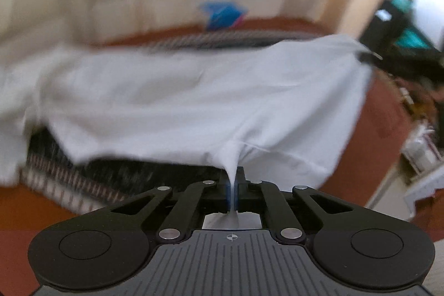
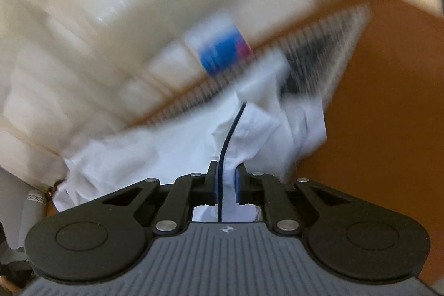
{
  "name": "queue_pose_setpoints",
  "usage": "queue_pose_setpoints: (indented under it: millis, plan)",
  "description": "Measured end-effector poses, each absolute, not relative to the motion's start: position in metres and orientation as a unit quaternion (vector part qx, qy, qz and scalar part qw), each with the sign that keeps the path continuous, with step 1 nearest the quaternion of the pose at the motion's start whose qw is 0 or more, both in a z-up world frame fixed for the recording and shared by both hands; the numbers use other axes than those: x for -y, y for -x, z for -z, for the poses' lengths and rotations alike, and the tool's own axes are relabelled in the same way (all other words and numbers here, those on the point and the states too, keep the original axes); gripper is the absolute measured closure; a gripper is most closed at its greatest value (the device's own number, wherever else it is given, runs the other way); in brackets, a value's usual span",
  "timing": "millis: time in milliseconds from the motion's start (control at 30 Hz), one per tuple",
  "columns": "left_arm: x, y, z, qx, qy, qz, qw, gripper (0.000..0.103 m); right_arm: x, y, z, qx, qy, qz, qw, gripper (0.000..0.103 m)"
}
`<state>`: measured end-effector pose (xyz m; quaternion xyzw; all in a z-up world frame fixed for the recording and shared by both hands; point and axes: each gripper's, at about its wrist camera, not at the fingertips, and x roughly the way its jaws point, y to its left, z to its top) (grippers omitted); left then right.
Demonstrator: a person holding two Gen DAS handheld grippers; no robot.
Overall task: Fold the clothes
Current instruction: 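Grasp a shirt edge with the left tool while the right tool grasps another edge, then lay the shirt flat and open both tools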
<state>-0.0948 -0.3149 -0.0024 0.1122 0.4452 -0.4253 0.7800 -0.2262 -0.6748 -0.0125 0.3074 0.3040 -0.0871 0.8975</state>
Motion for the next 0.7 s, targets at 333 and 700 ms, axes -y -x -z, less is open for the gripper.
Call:
queue_pose_setpoints:
  millis: [333,700]
  plan:
    - [0.421,0.142,-0.015,-0.410,-0.093,0.573,0.703,0.103,0.745,0.196,-0.068,-0.263,-0.166,0.166,0.936,0.091]
    - [0.482,0.160,0.100,-0.469,-0.147,0.534,0.688,0.054,0.793,0.181,0.094,-0.461,-0.134,0.322,0.816,0.065]
